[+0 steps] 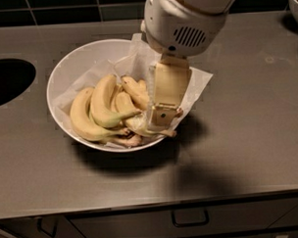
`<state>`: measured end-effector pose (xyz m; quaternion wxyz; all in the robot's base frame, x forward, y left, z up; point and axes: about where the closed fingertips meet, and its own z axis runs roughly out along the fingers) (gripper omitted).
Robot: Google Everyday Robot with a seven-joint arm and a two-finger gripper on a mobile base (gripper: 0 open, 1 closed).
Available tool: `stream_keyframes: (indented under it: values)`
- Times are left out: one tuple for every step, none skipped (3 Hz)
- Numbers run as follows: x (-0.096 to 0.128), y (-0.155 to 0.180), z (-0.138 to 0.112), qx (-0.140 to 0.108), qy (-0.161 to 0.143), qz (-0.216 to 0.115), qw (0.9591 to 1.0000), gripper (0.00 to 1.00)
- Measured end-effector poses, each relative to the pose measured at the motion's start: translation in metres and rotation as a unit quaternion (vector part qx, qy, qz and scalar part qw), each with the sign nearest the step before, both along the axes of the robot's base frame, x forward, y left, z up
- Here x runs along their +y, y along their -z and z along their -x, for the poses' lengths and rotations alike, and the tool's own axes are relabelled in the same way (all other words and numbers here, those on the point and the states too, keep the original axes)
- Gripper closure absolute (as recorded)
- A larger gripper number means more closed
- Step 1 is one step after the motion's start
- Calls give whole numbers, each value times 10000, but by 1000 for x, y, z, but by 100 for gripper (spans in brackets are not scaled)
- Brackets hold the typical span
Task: Pick banana from white bowl
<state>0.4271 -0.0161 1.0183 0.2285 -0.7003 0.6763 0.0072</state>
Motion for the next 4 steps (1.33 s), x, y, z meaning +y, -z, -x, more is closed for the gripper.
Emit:
stream_keyframes:
  values:
    - [24,18,-15,114,-286,-87,9995,0]
    - [24,17,-15,114,-286,-87,9995,0]
    - [31,13,-10,25,-279,-97,9996,6]
    - [41,16,-8,-31,-262,-205,9994,25]
